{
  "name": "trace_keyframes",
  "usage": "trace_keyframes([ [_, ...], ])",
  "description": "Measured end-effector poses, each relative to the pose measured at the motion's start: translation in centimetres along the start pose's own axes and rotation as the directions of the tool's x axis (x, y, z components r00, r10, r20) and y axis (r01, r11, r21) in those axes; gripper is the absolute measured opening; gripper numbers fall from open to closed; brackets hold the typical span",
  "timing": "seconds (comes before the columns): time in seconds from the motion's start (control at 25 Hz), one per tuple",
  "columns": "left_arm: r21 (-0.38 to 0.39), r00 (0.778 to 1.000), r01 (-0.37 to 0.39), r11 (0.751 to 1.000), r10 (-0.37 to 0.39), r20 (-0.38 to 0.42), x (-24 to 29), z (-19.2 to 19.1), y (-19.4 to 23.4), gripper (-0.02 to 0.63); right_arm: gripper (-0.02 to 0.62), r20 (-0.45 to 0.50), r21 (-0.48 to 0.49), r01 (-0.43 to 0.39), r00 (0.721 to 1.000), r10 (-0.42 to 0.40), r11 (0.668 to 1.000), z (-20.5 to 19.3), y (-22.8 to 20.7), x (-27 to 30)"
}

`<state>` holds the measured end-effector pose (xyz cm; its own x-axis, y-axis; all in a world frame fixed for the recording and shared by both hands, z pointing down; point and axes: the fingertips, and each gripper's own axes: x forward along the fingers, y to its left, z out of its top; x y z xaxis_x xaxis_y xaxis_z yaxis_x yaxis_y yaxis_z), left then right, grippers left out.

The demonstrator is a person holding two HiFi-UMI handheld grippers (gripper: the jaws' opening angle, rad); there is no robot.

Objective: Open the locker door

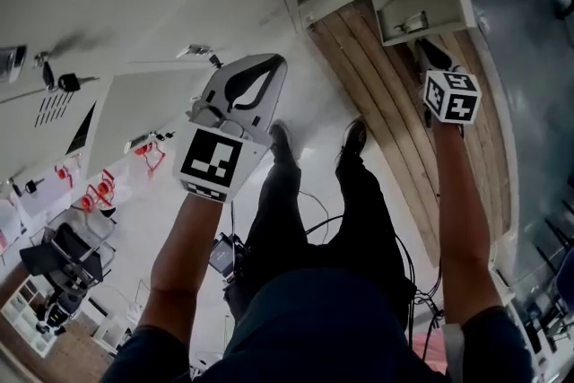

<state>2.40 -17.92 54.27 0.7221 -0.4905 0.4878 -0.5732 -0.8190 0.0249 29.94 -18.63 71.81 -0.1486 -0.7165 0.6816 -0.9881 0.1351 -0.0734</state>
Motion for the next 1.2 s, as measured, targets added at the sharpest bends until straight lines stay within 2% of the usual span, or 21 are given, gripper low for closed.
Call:
trace_keyframes([
  [0.16,0.026,1.000,-0.008,1.000,0.008,0.018,-2.2,1.1,0.6,0.018,0.064,-0.028,0.059,0.008,1.000,-0.006,0.998,-0.3,0.9,-1.2],
  [0.36,0.044,1.000,-0.017,0.999,0.017,0.008,-4.6,2.4,1.3,0.018,0.060,-0.002,0.060,-0.024,1.000,0.024,0.998,1.7,3.2,-4.1],
  [0.8,0.037,0.998,-0.044,0.998,0.042,0.038,-10.2,6.9,3.0,0.018,0.055,0.128,0.037,-0.117,0.986,0.111,0.992,11.7,8.8,-12.0],
  [1.2,0.056,0.988,-0.071,0.996,0.063,0.138,-16.3,12.8,3.3,0.018,0.052,0.287,-0.019,-0.162,0.944,0.160,0.987,21.0,12.5,-21.0],
])
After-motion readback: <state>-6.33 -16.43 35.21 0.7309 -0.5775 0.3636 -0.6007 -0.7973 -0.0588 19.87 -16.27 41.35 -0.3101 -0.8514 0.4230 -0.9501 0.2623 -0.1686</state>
